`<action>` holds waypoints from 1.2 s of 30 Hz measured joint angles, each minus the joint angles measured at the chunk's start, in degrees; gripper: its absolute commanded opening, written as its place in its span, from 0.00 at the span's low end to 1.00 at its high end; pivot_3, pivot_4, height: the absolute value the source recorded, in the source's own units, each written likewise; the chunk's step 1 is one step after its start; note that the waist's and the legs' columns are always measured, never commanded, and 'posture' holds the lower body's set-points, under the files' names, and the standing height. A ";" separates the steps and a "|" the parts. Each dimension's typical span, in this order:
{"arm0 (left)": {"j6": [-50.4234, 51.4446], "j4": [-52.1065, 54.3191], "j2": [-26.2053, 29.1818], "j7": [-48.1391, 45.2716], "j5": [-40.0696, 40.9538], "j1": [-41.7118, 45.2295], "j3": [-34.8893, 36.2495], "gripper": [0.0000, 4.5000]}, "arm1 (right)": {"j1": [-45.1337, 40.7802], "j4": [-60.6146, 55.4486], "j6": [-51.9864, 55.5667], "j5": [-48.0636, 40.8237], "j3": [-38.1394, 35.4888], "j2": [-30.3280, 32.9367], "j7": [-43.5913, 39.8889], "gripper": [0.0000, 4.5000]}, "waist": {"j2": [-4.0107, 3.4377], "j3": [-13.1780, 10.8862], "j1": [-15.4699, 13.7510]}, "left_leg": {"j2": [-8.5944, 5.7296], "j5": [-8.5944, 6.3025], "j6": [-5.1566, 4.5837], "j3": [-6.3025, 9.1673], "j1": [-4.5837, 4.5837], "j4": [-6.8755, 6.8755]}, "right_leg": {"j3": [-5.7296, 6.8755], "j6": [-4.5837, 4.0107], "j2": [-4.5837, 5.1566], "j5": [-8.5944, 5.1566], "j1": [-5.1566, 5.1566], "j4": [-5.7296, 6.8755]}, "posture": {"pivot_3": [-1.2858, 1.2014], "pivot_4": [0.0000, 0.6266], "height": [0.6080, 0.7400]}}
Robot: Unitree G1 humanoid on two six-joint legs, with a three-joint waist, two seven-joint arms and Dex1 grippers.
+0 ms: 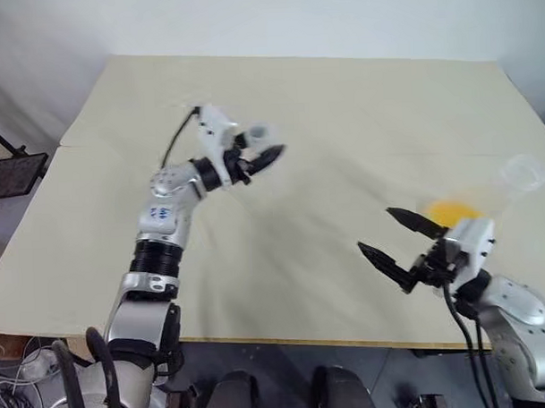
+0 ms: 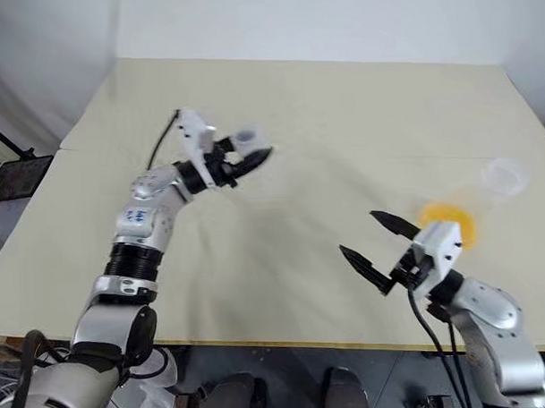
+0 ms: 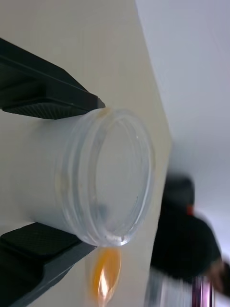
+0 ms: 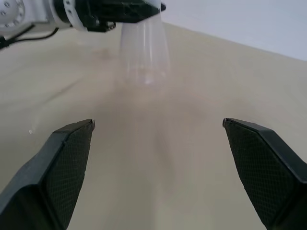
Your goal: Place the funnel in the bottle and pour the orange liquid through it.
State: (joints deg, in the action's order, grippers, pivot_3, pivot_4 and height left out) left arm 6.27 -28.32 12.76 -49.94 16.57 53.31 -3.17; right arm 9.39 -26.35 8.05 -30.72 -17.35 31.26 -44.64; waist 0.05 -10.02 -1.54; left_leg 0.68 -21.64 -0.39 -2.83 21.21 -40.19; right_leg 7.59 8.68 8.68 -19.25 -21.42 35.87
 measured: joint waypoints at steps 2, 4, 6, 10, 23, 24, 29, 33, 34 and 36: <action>-1.92 -2.34 -2.65 -1.96 -1.33 1.69 -2.48 0.54 | 2.64 -1.38 -0.13 -0.02 -1.72 0.04 0.47 1.00 | 0.00 0.00 0.04 | 0.02 0.00 0.00 -0.13 -0.04 -0.01 | -0.04 0.00 0.00 0.00 0.00 -0.04 | 0.52 0.24 1.00; -4.71 -5.72 -4.66 -2.66 -2.52 3.27 -3.51 0.54 | 4.37 -2.50 -0.13 -0.03 -2.43 -0.01 1.06 1.00 | 0.00 0.00 0.59 | 0.09 0.00 0.00 -0.35 -0.12 0.03 | -0.14 0.00 -0.02 0.00 -0.04 -0.05 | 0.52 0.24 1.00; -8.15 -10.35 -7.14 -2.50 -3.70 5.18 -3.80 0.54 | 6.11 -3.69 -0.13 -0.05 -3.44 -0.13 1.89 1.00 | -0.01 0.01 0.57 | 0.11 0.02 -0.02 -0.36 -0.15 0.05 | -0.14 0.00 -0.03 0.00 -0.05 -0.04 | 0.52 0.24 1.00; -11.51 -16.23 -9.32 -3.04 -5.83 7.19 -4.76 0.54 | 8.11 -7.51 -0.14 -0.15 -3.55 -0.64 3.31 1.00 | -0.01 0.01 0.41 | 0.09 0.02 -0.03 -0.40 -0.14 0.03 | -0.18 0.00 -0.02 0.00 -0.06 -0.06 | 0.52 0.24 1.00; -11.93 -17.71 -7.55 -6.00 -8.70 7.21 -4.92 0.81 | 8.89 -8.34 -0.13 -0.03 -2.97 -1.55 5.69 1.00 | -0.01 0.00 0.10 | 0.06 0.01 -0.04 -0.34 -0.09 0.01 | -0.14 0.00 -0.01 0.00 -0.07 -0.06 | 0.52 0.24 1.00; -11.77 -17.71 -7.54 -5.95 -8.71 7.20 -4.84 0.89 | 8.79 -8.34 -0.13 -0.03 -2.96 -1.55 5.69 1.00 | -0.01 0.00 0.11 | 0.07 0.01 -0.04 -0.34 -0.10 0.01 | -0.14 0.00 -0.02 0.00 -0.07 -0.06 | 0.52 0.24 1.00; -8.83 -17.72 -7.12 -5.40 -8.40 7.19 -3.67 0.99 | 7.40 -8.24 -0.14 -0.03 -2.90 -1.53 5.68 1.00 | -0.01 0.01 0.19 | 0.08 0.01 -0.04 -0.34 -0.11 0.01 | -0.14 0.00 -0.02 0.00 -0.07 -0.05 | 0.52 0.24 1.00; -4.97 -17.53 -4.24 -8.59 -7.27 7.19 -2.35 0.99 | 7.08 -7.90 -0.13 -0.04 -2.90 -1.49 5.49 1.00 | -0.01 0.01 0.28 | 0.09 0.01 -0.04 -0.34 -0.11 0.01 | -0.14 0.00 -0.02 0.00 -0.07 -0.04 | 0.52 0.24 1.00; -4.23 -17.21 -3.31 -9.80 -6.86 7.19 -2.20 0.99 | 6.94 -7.70 -0.13 -0.04 -2.90 -1.44 5.41 1.00 | -0.01 0.01 0.26 | 0.08 0.01 -0.04 -0.34 -0.11 0.00 | -0.14 0.00 -0.02 0.00 -0.07 -0.04 | 0.52 0.24 1.00; -3.04 -16.52 -1.99 -12.03 -6.32 7.19 -1.83 0.99 | 6.71 -7.38 -0.13 -0.05 -2.90 -1.28 5.34 1.00 | -0.01 0.01 0.26 | 0.08 0.01 -0.04 -0.33 -0.11 0.00 | -0.14 0.00 -0.02 0.00 -0.07 -0.03 | 0.52 0.24 1.00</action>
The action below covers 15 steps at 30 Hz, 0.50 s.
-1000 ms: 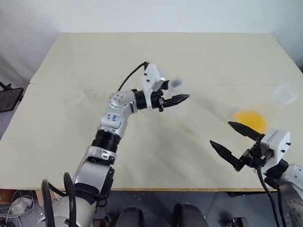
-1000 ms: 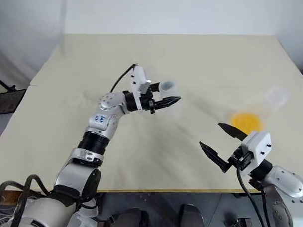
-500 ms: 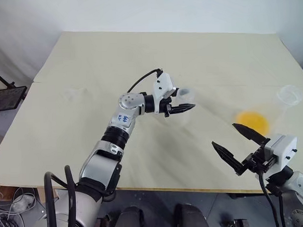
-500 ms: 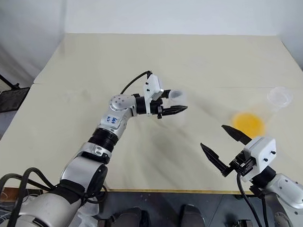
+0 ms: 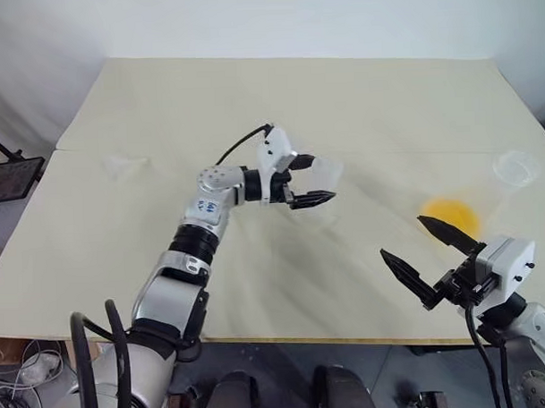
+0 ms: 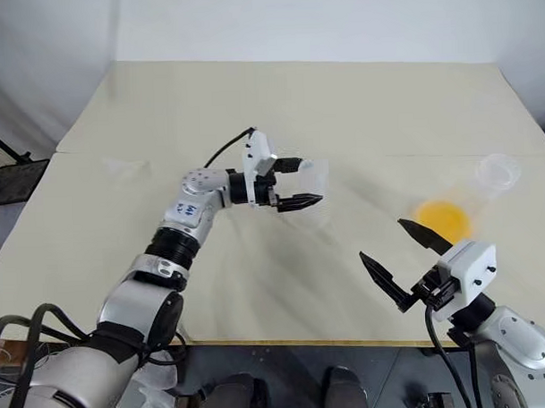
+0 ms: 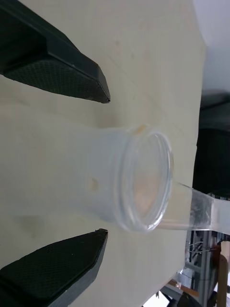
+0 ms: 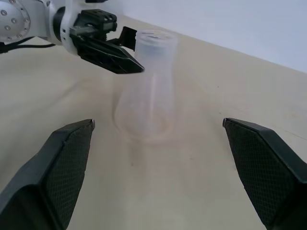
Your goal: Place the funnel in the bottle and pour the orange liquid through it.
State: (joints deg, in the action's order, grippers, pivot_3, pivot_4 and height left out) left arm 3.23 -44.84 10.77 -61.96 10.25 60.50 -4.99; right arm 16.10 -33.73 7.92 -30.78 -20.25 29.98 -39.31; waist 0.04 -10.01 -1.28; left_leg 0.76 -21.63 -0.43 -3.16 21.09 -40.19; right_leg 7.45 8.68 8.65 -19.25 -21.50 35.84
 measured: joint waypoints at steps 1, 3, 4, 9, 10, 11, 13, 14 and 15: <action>0.39 0.46 0.74 -0.90 0.32 -0.01 0.09 0.99 | -0.18 0.11 0.00 0.00 0.00 0.03 -0.05 1.00 | 0.00 0.00 -0.06 | 0.00 0.00 0.00 0.03 0.02 -0.01 | 0.01 0.00 0.00 0.00 0.00 0.01 | 0.52 0.24 1.00; 0.86 1.48 2.31 -1.96 0.55 -0.02 0.51 0.99 | -0.64 0.28 0.00 -0.02 0.00 0.08 -0.21 1.00 | 0.00 0.00 -0.07 | -0.01 0.00 0.00 0.04 0.02 -0.02 | 0.01 0.00 0.00 0.00 0.01 0.01 | 0.52 0.24 1.00; 0.60 1.61 3.16 -2.07 0.55 -0.07 0.56 0.99 | -0.97 0.41 0.00 -0.02 0.04 0.11 -0.43 1.00 | 0.00 0.00 -0.03 | -0.01 0.00 0.00 0.04 0.02 -0.02 | 0.01 0.00 0.01 0.00 0.01 0.01 | 0.52 0.24 1.00; -4.45 8.20 11.10 -3.28 4.88 -7.71 8.10 0.99 | -7.28 4.24 -0.02 0.01 3.69 1.00 -2.85 1.00 | 0.00 0.00 2.14 | 0.12 0.01 0.02 0.04 -0.12 0.04 | 0.00 -0.01 -0.04 0.00 -0.02 0.10 | 0.52 0.24 1.00; -4.90 9.96 12.65 -3.05 6.08 -9.76 10.06 0.99 | -8.50 5.19 0.08 -0.01 4.46 1.17 -3.50 1.00 | -0.01 0.00 2.36 | 0.12 0.02 0.04 0.14 -0.11 0.04 | 0.06 -0.01 -0.04 0.00 -0.02 0.15 | 0.52 0.24 1.00; -5.17 12.59 14.26 -2.61 7.18 -12.60 12.13 0.99 | -10.10 6.00 0.31 -0.11 5.49 1.40 -4.39 1.00 | -0.01 0.00 2.64 | 0.13 0.03 0.05 0.21 -0.12 0.03 | 0.06 -0.01 -0.03 0.00 -0.01 0.15 | 0.52 0.24 1.00; -4.93 17.48 16.56 -0.64 8.50 -18.85 15.52 0.99 | -12.72 7.32 0.93 -0.18 7.17 2.05 -6.30 1.00 | -0.01 0.01 2.84 | 0.09 0.03 0.05 0.53 -0.14 0.01 | -0.01 -0.01 0.00 0.00 0.01 0.16 | 0.52 0.24 1.00; -4.42 19.96 17.05 0.76 8.90 -21.80 16.64 0.99 | -13.57 7.83 1.01 -0.21 7.90 2.30 -7.06 1.00 | -0.01 0.01 2.81 | 0.09 0.02 0.04 0.59 -0.13 -0.04 | 0.00 -0.01 0.01 0.00 0.03 0.17 | 0.52 0.24 1.00; -3.81 21.81 17.19 2.00 9.20 -24.18 17.59 0.99 | -14.37 8.36 1.07 -0.27 8.63 2.49 -7.78 1.00 | -0.01 0.01 2.46 | 0.02 0.02 0.04 0.76 -0.05 -0.12 | 0.01 -0.01 0.02 0.00 0.10 0.21 | 0.52 0.24 1.00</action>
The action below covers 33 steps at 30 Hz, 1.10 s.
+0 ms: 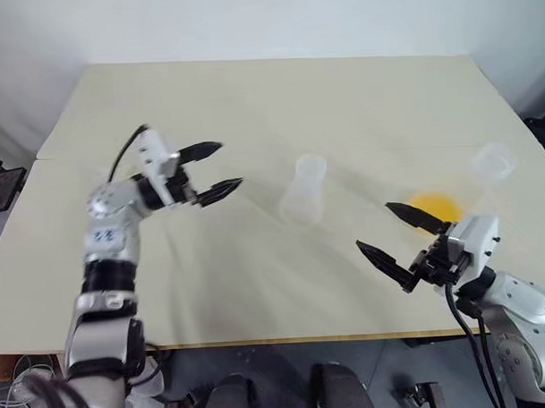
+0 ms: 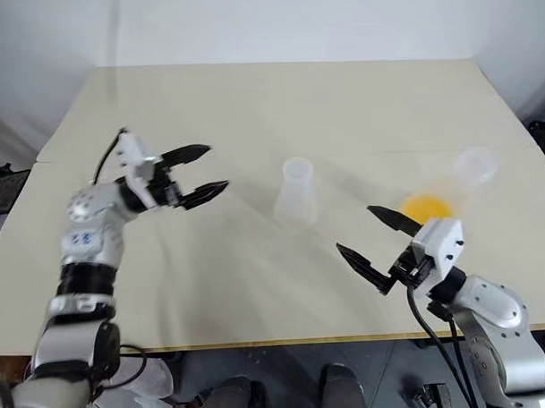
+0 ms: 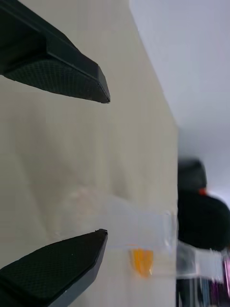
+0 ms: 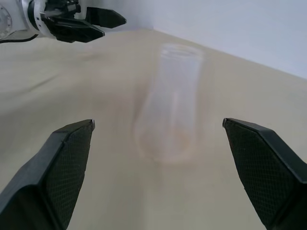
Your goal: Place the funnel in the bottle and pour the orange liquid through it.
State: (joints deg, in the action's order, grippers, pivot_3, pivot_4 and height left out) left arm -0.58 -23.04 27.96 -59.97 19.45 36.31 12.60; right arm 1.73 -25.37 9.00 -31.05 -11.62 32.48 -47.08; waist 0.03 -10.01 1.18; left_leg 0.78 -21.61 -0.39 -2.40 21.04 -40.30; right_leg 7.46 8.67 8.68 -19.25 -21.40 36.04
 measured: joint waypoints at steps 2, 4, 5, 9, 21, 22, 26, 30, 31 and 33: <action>1.32 6.80 0.50 4.20 1.34 -7.63 3.40 0.99 | -2.91 1.14 0.72 -0.63 2.01 0.45 -2.16 1.00 | 0.00 0.00 0.10 | -0.02 -0.02 -0.04 0.13 0.03 -0.08 | -0.06 0.00 0.03 0.00 0.01 -0.01 | 0.52 0.24 1.00; 2.38 11.10 1.02 7.75 1.96 -13.38 6.51 0.99 | -4.63 2.02 1.09 -0.83 3.27 0.87 -3.87 1.00 | 0.04 0.00 -0.13 | 0.00 -0.03 -0.04 0.21 0.06 -0.08 | -0.02 0.00 0.02 0.00 0.03 -0.02 | 0.52 0.24 1.00; 2.48 13.64 1.32 9.87 2.50 -17.67 9.20 0.99 | -6.40 2.90 1.08 -0.78 4.31 0.91 -4.86 1.00 | 0.04 0.01 0.08 | 0.01 -0.03 -0.04 0.19 0.03 -0.08 | -0.05 0.00 0.03 0.00 0.03 -0.03 | 0.52 0.24 1.00; 3.14 18.85 0.45 18.20 4.30 -30.81 18.92 0.99 | -10.66 6.16 0.94 0.22 6.86 1.03 -7.63 1.00 | 0.05 0.01 0.42 | 0.05 -0.02 -0.03 0.17 0.02 -0.06 | -0.04 0.00 0.01 0.00 0.04 -0.04 | 0.52 0.24 1.00; 8.55 27.92 -2.82 33.65 4.82 -37.76 20.59 0.99 | -13.54 8.95 0.93 0.47 9.10 0.68 -10.13 1.00 | 0.12 0.06 -1.98 | -0.10 -0.06 -0.09 0.26 0.01 -0.13 | -0.10 0.01 0.10 0.01 0.19 -0.10 | 0.52 0.24 1.00; 9.45 27.39 -2.83 34.64 4.12 -35.94 18.73 0.99 | -13.54 8.97 0.93 0.51 9.09 0.67 -10.12 1.00 | 0.12 0.06 -2.13 | -0.10 -0.06 -0.09 0.27 0.01 -0.15 | -0.09 0.01 0.08 0.01 0.19 -0.10 | 0.52 0.24 1.00; 11.72 21.53 -2.43 37.87 0.46 -25.72 12.68 0.99 | -13.35 8.89 0.97 0.71 9.07 0.54 -9.95 1.00 | 0.13 0.07 -2.16 | -0.10 -0.06 -0.09 0.18 0.01 -0.17 | -0.07 0.01 0.04 0.01 0.17 -0.09 | 0.52 0.24 1.00; 11.89 12.00 -2.31 40.32 -2.76 -14.39 8.61 0.99 | -12.57 8.46 1.02 0.74 8.93 0.47 -9.34 1.00 | 0.15 0.07 -2.05 | -0.11 -0.06 -0.08 0.05 0.02 -0.15 | 0.01 0.01 0.03 0.01 0.15 -0.08 | 0.52 0.24 1.00; 11.79 9.44 -2.38 40.52 -3.28 -11.94 7.90 0.99 | -12.33 8.33 1.04 0.75 8.98 0.43 -9.08 1.00 | 0.15 0.07 -1.89 | -0.10 -0.06 -0.08 -0.03 0.05 -0.13 | 0.07 0.01 0.03 0.01 0.12 -0.08 | 0.52 0.24 1.00; 11.07 3.80 -2.42 40.55 -4.76 -7.49 5.88 0.99 | -11.95 8.00 1.05 0.78 8.92 0.40 -8.49 1.00 | 0.15 0.07 -1.68 | -0.11 -0.06 -0.08 -0.17 0.05 -0.12 | 0.12 0.01 0.03 0.01 0.13 -0.06 | 0.52 0.24 1.00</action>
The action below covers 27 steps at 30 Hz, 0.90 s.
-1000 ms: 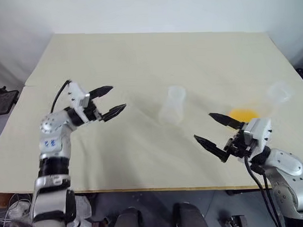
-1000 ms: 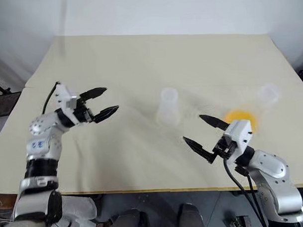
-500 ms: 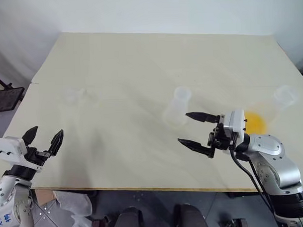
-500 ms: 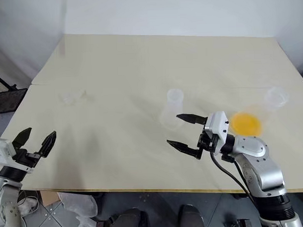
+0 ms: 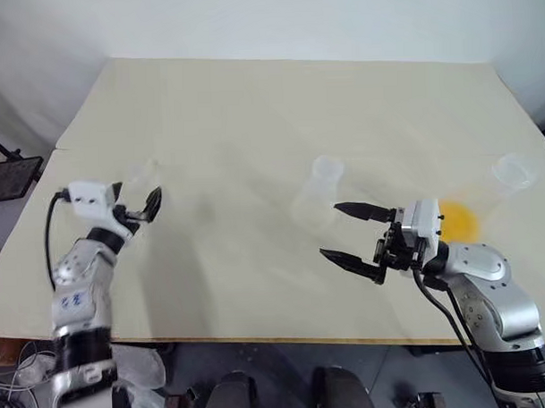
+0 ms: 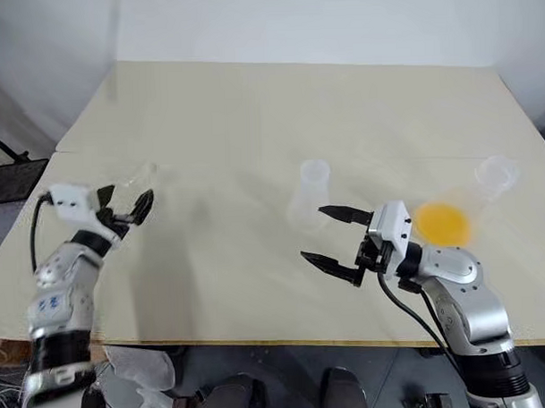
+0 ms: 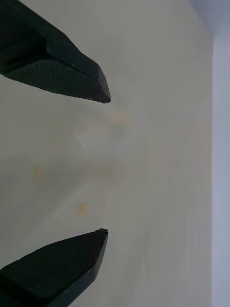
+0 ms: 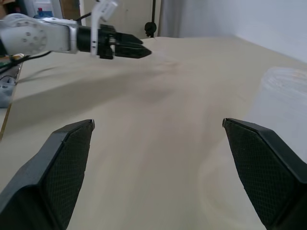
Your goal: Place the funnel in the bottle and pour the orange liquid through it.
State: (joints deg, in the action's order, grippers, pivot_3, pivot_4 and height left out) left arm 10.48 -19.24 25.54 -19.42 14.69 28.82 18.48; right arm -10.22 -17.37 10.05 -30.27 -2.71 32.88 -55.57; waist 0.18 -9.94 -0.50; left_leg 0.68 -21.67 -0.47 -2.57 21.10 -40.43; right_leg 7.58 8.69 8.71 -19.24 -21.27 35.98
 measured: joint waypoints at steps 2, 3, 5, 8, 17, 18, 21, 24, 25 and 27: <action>-1.32 -4.76 -0.02 0.54 -1.43 3.05 -1.44 0.99 | 0.19 -0.56 -0.01 0.00 -0.03 -0.06 0.53 1.00 | 0.00 0.00 0.49 | 0.01 0.00 0.00 -0.07 0.00 0.01 | 0.02 0.00 0.00 0.00 0.00 0.00 | 0.52 0.24 1.00; -1.72 -6.78 -0.02 1.12 -2.03 4.26 -1.78 0.99 | 0.34 -0.63 -0.01 0.00 -0.03 -0.07 0.78 1.00 | 0.00 0.00 0.68 | 0.02 0.00 0.00 -0.09 0.00 0.01 | 0.02 0.00 0.00 0.00 -0.02 0.00 | 0.52 0.24 1.00; -3.48 -12.15 0.02 3.76 -4.02 7.15 -2.29 0.99 | 1.08 -0.78 -0.01 -0.01 -0.10 -0.08 1.42 1.00 | 0.01 0.00 0.72 | 0.04 0.01 0.01 -0.13 0.00 0.03 | 0.02 0.00 -0.01 0.00 -0.06 0.00 | 0.52 0.24 1.00; -5.64 -18.26 0.41 6.71 -5.21 10.43 -1.99 0.99 | 2.36 -1.35 -0.02 -0.02 -0.38 -0.13 2.36 1.00 | 0.01 0.00 0.66 | 0.03 0.01 0.02 -0.15 0.01 0.03 | 0.01 0.00 0.00 0.00 -0.08 0.03 | 0.52 0.24 1.00; -10.03 -29.17 0.45 6.52 -5.85 15.24 -1.73 0.99 | 3.01 -2.64 -0.12 -0.02 -0.42 -0.59 4.19 1.00 | 0.04 -0.01 0.59 | 0.03 0.01 0.02 -0.15 0.04 0.02 | 0.03 0.00 0.00 0.00 -0.08 0.02 | 0.52 0.24 1.00; -10.42 -30.94 0.65 6.27 -5.94 16.27 -1.75 0.99 | 3.01 -2.65 -0.12 -0.02 -0.41 -0.76 4.27 1.00 | 0.04 -0.01 0.57 | 0.02 0.01 0.02 -0.15 0.05 0.02 | 0.04 0.00 0.00 0.00 -0.09 0.02 | 0.52 0.24 1.00; -11.25 -35.31 1.78 6.30 -6.34 19.30 -1.87 0.91 | 3.03 -2.66 -0.19 -0.01 -0.39 -0.96 4.53 1.00 | 0.05 -0.02 0.61 | 0.02 0.01 0.02 -0.16 0.05 0.03 | 0.03 0.00 0.00 0.00 -0.09 0.02 | 0.52 0.24 1.00; -12.49 -38.22 2.47 7.90 -6.65 21.30 -1.59 0.73 | 3.02 -2.66 -0.21 -0.01 -0.39 -1.20 4.77 1.00 | 0.05 -0.02 0.63 | 0.02 0.01 0.02 -0.16 0.04 0.03 | 0.03 0.01 0.00 0.00 -0.10 0.03 | 0.52 0.24 1.00; -12.86 -38.76 2.47 8.30 -6.64 21.46 -1.57 0.67 | 3.03 -2.66 -0.21 -0.01 -0.39 -1.31 4.90 1.00 | 0.05 -0.02 0.64 | 0.03 0.01 0.02 -0.16 0.04 0.03 | 0.03 0.00 0.00 0.00 -0.10 0.03 | 0.52 0.24 1.00; -13.37 -40.18 2.47 8.54 -6.65 21.59 -1.58 0.52 | 3.03 -2.66 -0.24 0.00 -0.39 -1.38 5.11 1.00 | 0.05 -0.02 0.66 | 0.03 0.01 0.02 -0.16 0.04 0.03 | 0.04 0.00 0.00 0.00 -0.11 0.03 | 0.52 0.24 1.00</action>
State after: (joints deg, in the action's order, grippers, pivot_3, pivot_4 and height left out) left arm -2.88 -59.42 28.00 -10.87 8.04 50.42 16.91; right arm -7.19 -20.03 9.81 -30.27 -3.10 31.50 -50.46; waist 0.23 -9.95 0.16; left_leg 0.71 -21.65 -0.45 -2.73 21.14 -40.40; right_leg 7.62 8.69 8.71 -19.24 -21.38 36.01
